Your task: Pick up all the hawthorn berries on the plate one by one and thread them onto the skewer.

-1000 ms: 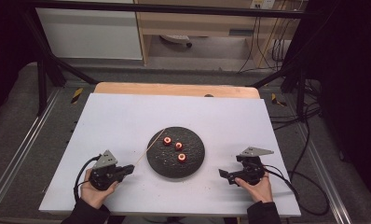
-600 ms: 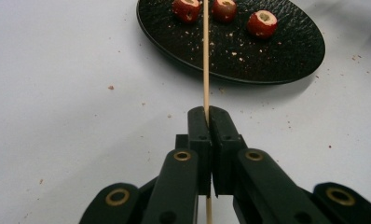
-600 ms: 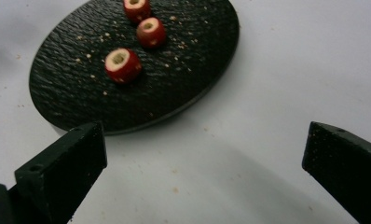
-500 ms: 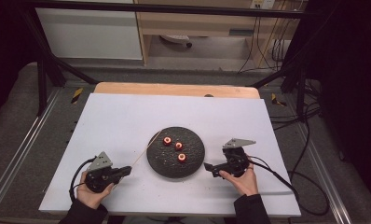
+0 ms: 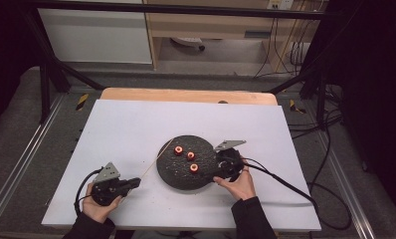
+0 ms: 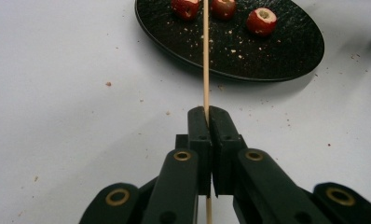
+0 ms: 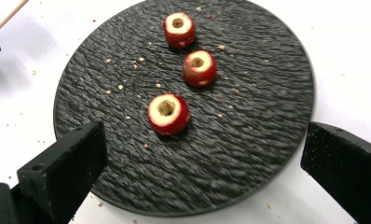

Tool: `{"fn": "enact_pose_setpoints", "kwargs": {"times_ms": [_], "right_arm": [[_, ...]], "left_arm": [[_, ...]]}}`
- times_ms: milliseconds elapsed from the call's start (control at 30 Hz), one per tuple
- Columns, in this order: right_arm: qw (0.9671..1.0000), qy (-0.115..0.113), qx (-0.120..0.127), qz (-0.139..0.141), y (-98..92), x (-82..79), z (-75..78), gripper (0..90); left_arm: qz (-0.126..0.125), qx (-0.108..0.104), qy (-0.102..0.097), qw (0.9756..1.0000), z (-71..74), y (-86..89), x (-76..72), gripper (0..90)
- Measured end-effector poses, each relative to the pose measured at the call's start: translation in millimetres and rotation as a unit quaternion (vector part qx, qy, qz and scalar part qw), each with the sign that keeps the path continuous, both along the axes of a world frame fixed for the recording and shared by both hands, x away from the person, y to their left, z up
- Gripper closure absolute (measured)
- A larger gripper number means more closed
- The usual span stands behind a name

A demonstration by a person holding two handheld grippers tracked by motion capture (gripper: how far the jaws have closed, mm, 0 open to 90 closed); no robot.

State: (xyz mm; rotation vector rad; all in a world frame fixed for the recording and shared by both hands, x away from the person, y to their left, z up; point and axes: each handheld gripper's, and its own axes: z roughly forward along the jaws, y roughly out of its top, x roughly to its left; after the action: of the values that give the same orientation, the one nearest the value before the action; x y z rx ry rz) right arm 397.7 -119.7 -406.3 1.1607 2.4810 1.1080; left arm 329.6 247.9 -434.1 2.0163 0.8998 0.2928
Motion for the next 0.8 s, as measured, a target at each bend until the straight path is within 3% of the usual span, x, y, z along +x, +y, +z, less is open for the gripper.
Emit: {"fn": "enact_pose_setpoints", "kwargs": {"times_ms": [233,467,633,800], "right_arm": [[0.9985,0.023,-0.046,0.018,23.7,8.5,5.0,10.4],[0.9929,0.057,-0.096,0.041,42.2,22.2,4.9,23.5],[0.9892,0.078,-0.113,0.052,51.4,31.3,5.5,32.2],[0.9871,0.1,-0.113,0.054,57.2,36.2,4.2,41.2]], "left_arm": [[-0.001,0.006,0.002,1.0,-1.7,-1.3,0.6,87.9],[0.0,0.007,0.004,1.0,-2.4,-0.9,1.1,87.9],[0.001,0.009,0.005,0.9999,-2.7,-0.6,1.6,87.9],[-0.002,0.012,0.005,0.9999,-3.1,-1.6,1.8,87.9]]}}
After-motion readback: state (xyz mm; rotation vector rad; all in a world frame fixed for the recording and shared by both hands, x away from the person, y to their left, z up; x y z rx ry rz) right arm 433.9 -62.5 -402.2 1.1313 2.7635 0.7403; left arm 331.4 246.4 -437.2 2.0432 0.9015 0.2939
